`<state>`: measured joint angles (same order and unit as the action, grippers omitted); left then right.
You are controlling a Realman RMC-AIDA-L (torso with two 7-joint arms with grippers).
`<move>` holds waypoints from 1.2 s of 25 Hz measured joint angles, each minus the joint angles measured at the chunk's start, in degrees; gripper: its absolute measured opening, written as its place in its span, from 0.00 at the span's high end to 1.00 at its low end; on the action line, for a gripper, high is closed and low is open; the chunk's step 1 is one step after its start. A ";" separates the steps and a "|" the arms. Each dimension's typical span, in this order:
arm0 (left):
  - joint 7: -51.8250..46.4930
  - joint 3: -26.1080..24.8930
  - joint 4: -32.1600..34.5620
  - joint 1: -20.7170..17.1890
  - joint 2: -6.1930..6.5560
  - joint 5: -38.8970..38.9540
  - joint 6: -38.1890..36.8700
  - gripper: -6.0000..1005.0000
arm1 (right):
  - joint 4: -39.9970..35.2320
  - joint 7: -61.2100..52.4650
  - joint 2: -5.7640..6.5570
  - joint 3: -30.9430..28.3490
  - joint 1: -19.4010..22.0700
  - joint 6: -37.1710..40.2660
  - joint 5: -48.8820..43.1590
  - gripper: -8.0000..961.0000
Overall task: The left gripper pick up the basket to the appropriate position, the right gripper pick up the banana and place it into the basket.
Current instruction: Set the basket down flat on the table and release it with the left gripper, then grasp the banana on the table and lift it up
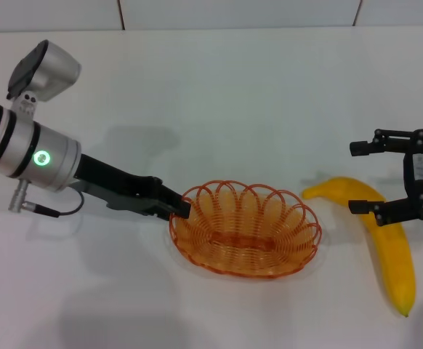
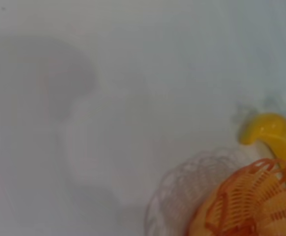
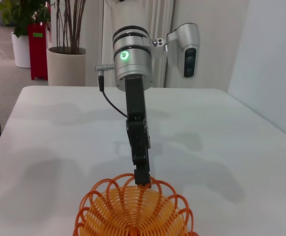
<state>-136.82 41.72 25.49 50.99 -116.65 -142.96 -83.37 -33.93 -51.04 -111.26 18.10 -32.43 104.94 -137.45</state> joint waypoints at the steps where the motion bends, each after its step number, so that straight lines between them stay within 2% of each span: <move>1: 0.19 0.20 0.40 -0.12 0.09 -0.15 -0.13 0.69 | -0.01 0.00 0.00 -0.02 0.10 0.00 0.00 0.08; 4: 1.18 0.35 4.07 -0.80 0.29 -0.71 -1.64 0.61 | -0.11 -0.01 0.05 -0.25 0.64 0.00 0.00 0.08; 9: 5.99 0.39 16.21 -3.24 0.20 -0.49 -8.26 0.47 | -0.12 -0.07 0.24 -0.53 1.03 0.00 -0.01 0.07; 13: 14.42 0.84 22.57 -5.76 0.17 -0.55 -12.55 0.36 | -0.02 0.00 0.29 -1.95 1.06 0.00 0.02 0.07; 18: 27.69 0.30 26.33 -11.56 -0.14 1.96 -12.70 0.16 | 0.04 -0.02 0.25 -2.71 1.20 0.18 0.10 0.07; 25: 47.10 0.00 26.48 -17.91 -0.03 11.31 -12.62 0.17 | -0.22 0.11 0.47 -2.84 3.37 2.67 3.86 0.07; 30: 59.38 0.40 22.53 -21.25 -0.16 16.05 -13.16 0.17 | -0.32 0.12 0.60 -2.87 4.68 3.13 4.60 0.07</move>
<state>-77.44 42.13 48.01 29.74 -116.81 -126.91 -96.53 -34.24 -50.93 -110.66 15.23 -27.75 108.07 -132.85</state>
